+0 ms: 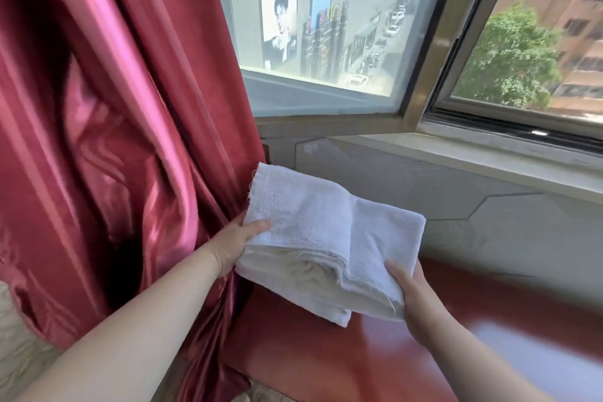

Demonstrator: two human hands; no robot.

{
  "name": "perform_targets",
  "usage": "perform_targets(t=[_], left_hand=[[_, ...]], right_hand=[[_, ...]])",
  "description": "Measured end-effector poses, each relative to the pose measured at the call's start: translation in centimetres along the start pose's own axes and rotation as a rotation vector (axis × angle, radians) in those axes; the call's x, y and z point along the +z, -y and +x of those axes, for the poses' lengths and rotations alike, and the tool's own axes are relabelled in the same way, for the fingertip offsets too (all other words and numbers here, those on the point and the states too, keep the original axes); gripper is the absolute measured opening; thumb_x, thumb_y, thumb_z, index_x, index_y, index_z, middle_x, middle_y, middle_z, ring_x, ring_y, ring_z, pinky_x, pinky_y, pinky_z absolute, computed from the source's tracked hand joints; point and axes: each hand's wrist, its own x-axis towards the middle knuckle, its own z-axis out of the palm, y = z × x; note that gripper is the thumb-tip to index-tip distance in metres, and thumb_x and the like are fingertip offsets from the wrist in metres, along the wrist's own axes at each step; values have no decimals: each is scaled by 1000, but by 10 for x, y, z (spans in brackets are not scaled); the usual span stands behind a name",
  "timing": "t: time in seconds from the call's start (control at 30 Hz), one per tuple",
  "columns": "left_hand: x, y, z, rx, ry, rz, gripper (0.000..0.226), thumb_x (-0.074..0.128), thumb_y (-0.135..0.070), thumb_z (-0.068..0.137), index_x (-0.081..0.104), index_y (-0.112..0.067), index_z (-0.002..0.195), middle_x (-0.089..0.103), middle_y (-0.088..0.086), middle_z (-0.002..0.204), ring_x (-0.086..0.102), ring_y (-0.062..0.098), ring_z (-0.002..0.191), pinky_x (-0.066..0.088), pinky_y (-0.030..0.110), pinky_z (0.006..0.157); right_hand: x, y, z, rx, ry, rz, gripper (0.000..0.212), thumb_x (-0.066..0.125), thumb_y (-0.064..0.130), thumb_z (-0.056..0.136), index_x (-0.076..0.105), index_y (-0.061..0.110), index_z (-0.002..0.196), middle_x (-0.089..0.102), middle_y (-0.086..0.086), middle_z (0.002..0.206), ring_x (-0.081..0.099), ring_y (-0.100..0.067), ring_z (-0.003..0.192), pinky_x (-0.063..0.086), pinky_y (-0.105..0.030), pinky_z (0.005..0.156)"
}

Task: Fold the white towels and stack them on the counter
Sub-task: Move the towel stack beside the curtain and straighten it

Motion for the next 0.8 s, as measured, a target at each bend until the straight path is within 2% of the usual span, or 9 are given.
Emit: perform_targets(t=[0.1, 0.2, 0.33, 0.43, 0.6, 0.7, 0.8], left_hand=[[-18, 6, 28, -13, 18, -7, 56, 84, -45, 72, 72, -28, 124, 73, 8, 124, 70, 28, 115, 50, 44, 101], [-35, 3, 50, -37, 41, 11, 51, 85, -49, 70, 75, -34, 118, 75, 3, 122, 71, 23, 114, 52, 41, 98], [-41, 12, 72, -22, 25, 66, 63, 83, -53, 68, 72, -26, 124, 76, -2, 119, 71, 17, 113, 50, 38, 101], [-40, 21, 80, -38, 0, 83, 65, 81, -56, 66, 71, -28, 123, 77, -6, 116, 72, 14, 110, 51, 35, 99], [-45, 28, 94, -45, -101, 132, 66, 79, -57, 64, 71, -29, 123, 77, -12, 112, 73, 7, 103, 53, 30, 93], [-44, 36, 101, -97, -105, 193, 59, 79, -49, 72, 69, -27, 126, 77, -8, 112, 72, 13, 107, 53, 32, 96], [-45, 46, 114, -190, -138, 235, 49, 73, -37, 90, 65, -19, 135, 73, -5, 121, 65, 19, 118, 46, 32, 103]], right_hand=[[22, -14, 10, 18, -62, 29, 49, 70, 45, 93, 48, 53, 136, 66, 11, 135, 66, -17, 121, 50, -51, 104], [42, -24, 17, 25, -121, 51, 58, 73, 51, 85, 48, 50, 138, 66, 10, 135, 66, -17, 121, 51, -50, 103], [53, -31, 38, 49, -207, 84, 64, 74, 52, 80, 47, 49, 138, 66, 11, 134, 66, -16, 121, 52, -48, 102], [56, -40, 52, 88, -210, 120, 59, 73, 50, 82, 49, 51, 136, 66, 12, 134, 68, -15, 118, 56, -43, 95], [64, -71, 67, 129, -228, 172, 58, 72, 47, 86, 49, 49, 138, 66, 9, 134, 67, -19, 121, 52, -53, 104], [64, -92, 66, 145, -222, 183, 63, 71, 44, 85, 46, 41, 143, 65, 4, 137, 64, -23, 124, 47, -57, 108], [58, -103, 67, 170, -212, 192, 66, 72, 45, 84, 44, 45, 144, 64, 6, 138, 65, -23, 124, 48, -57, 107]])
